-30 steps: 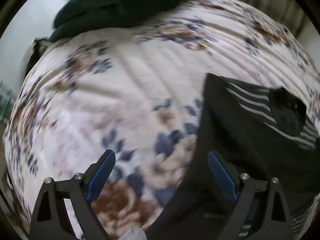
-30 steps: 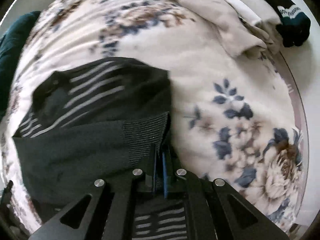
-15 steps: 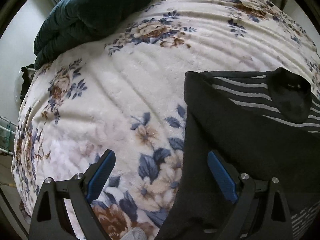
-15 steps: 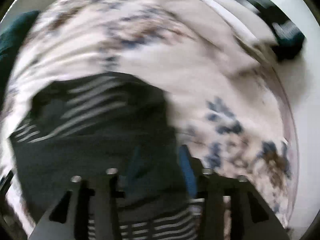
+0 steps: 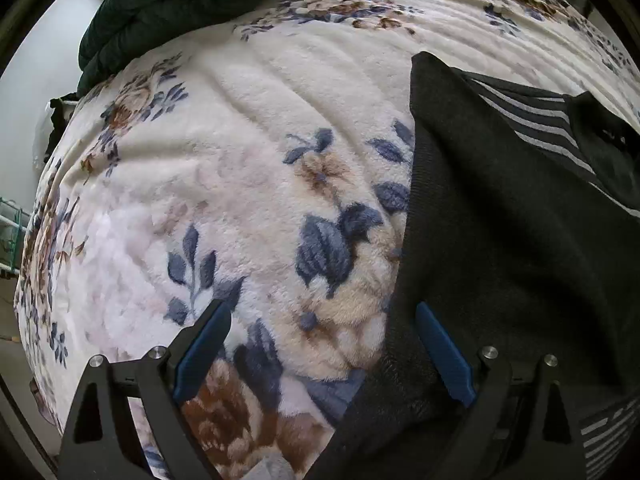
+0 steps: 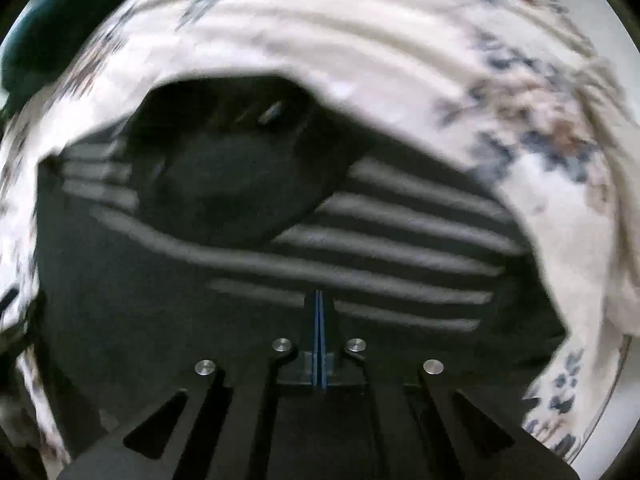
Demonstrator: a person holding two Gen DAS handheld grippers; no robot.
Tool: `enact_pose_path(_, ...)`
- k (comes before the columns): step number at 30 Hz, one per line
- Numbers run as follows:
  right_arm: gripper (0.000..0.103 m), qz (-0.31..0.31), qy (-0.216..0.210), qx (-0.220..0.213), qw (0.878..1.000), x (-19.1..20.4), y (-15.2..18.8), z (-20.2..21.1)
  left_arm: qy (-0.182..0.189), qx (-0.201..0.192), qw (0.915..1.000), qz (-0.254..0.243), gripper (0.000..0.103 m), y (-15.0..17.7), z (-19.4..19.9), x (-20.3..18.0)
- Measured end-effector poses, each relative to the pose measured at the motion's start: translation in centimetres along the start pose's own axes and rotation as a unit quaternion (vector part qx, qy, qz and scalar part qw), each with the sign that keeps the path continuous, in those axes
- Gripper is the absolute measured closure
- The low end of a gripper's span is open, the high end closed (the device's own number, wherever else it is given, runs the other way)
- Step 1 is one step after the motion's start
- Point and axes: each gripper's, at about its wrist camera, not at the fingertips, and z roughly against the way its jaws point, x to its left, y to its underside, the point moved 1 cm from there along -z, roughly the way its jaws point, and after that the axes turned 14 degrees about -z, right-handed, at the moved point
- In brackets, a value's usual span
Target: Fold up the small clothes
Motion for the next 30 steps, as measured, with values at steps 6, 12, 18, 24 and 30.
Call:
enact_pose_path(6, 0.080, -0.043, -0.090, 0.069, 0.993, -1.5, -1.6, 0.0, 0.002, -0.005, 0.9999, -0.012, 0.009, -0.4, 0.5, 0.4)
enact_pose_path(12, 0.048, 0.049, -0.096, 0.116, 0.987, 3.2, -0.1, -1.7, 0.000, -0.005, 0.9999, -0.016, 0.009, -0.1, 0.3, 0.4)
enact_pose_path(18, 0.101, 0.068, -0.054, 0.049, 0.995, 4.4, -0.2, -1.2, 0.004, -0.007, 0.9999, -0.008, 0.009, 0.0, 0.2, 0.5)
enact_pose_path(24, 0.102, 0.035, -0.035, 0.044, 0.998, 3.2, -1.0, -1.4, 0.012, -0.007, 0.9999, -0.005, 0.009, 0.1, 0.1, 0.8)
enact_pose_path(30, 0.075, -0.061, -0.065, 0.074, 0.993, -0.1, -2.1, -0.1, 0.004, -0.022, 0.9996, -0.018, 0.009, -0.6, 1.9, 1.4)
